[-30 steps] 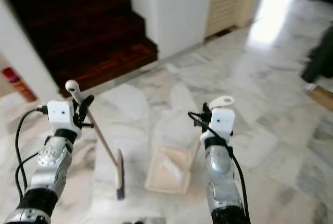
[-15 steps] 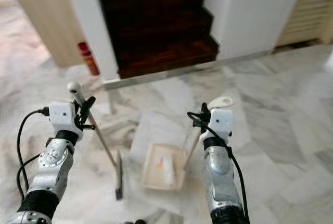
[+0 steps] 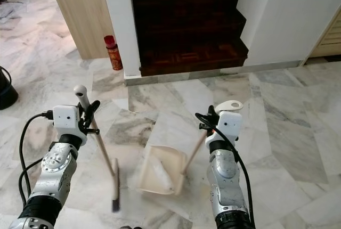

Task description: Sweep floor

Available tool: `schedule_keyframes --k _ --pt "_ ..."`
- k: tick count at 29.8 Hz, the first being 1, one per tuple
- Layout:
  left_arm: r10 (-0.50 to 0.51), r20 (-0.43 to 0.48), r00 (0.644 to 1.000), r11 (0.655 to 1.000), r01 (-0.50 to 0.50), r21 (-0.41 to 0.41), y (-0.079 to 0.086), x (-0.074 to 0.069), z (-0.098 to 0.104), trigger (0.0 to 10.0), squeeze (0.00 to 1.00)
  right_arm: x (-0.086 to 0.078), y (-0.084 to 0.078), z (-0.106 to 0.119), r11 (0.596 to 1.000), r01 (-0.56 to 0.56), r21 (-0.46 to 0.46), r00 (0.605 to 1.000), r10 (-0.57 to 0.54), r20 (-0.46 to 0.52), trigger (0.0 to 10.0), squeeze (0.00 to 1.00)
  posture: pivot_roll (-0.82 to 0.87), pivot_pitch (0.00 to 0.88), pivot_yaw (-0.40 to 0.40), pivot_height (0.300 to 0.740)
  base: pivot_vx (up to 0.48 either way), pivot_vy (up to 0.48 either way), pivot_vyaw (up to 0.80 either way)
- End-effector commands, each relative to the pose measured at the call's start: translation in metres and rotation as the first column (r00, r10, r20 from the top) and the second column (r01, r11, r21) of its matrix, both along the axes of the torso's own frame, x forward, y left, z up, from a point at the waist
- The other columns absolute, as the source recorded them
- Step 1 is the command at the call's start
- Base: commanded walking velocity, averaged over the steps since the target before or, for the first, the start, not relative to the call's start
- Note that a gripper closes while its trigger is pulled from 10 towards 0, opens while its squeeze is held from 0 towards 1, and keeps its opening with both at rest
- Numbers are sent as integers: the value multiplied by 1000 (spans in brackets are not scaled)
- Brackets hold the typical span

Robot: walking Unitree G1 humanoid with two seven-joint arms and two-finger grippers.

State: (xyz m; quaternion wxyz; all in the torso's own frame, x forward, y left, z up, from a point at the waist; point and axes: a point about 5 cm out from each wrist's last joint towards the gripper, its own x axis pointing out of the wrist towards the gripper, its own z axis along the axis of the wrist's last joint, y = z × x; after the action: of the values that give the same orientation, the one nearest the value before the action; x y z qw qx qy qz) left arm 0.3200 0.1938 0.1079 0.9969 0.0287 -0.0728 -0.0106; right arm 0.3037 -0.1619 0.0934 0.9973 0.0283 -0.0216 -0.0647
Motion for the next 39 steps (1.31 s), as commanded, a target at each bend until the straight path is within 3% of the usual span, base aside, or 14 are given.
schedule_keyframes --k 1,39 --pt "7 48 999 1000 -7 0 2 3 13 10000 0 3 -1 9 1000 15 7 999 -15 37 10000 0 -55 81 10 740 0 296 0" --pt "2 36 999 1000 -1 -19 -2 3 10 10000 0 4 3 5 999 5 45 1000 -5 5 10000 0 -64 46 2 740 0 315 -134"
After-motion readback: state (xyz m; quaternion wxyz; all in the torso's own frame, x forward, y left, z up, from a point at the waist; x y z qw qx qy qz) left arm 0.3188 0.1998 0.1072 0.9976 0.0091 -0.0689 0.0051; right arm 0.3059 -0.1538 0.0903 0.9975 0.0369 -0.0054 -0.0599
